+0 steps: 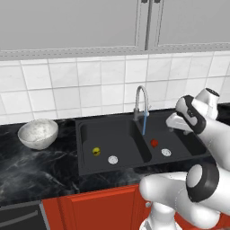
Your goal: Pick the bell peppers from the sink and place them in one bowl. Place the pear in the other bowl. Then turn off the sink faucet.
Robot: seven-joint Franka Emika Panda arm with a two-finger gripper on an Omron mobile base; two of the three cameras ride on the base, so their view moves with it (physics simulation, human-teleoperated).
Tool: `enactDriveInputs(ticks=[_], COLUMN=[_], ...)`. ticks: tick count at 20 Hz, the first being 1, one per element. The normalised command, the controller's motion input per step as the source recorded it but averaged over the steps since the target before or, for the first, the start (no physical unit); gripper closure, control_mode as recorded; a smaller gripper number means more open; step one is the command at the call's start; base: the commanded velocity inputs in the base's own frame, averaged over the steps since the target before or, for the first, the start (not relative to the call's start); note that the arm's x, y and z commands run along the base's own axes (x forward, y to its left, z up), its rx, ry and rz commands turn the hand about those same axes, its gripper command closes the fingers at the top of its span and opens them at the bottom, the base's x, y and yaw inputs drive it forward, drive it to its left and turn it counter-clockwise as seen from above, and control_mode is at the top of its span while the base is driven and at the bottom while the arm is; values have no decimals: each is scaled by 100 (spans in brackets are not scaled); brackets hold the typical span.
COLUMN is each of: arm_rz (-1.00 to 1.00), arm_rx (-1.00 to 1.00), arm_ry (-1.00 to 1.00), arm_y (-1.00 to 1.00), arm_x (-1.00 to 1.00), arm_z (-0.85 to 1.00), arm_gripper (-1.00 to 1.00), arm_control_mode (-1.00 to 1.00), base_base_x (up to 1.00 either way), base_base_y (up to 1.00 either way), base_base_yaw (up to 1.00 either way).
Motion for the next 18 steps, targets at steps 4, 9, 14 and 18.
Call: enactDriveInputs(ticks=[4, 9, 14, 18], arm_rz=[-2, -3, 0, 0], arm_rx=[3, 3, 2, 1], arm_ry=[-2, -3, -2, -2], arm_y=[-2, -2, -4, -8], arm_x=[13, 9, 7, 6], arm_z=[-13, -4, -9, -25], arm_gripper=[-100, -100, -100, -100], arm_control_mode=[-100, -100, -100, -100], base_base_x=[0, 0, 0, 0], base_base_y=[0, 0, 0, 0], base_base_yaw=[0, 0, 0, 0])
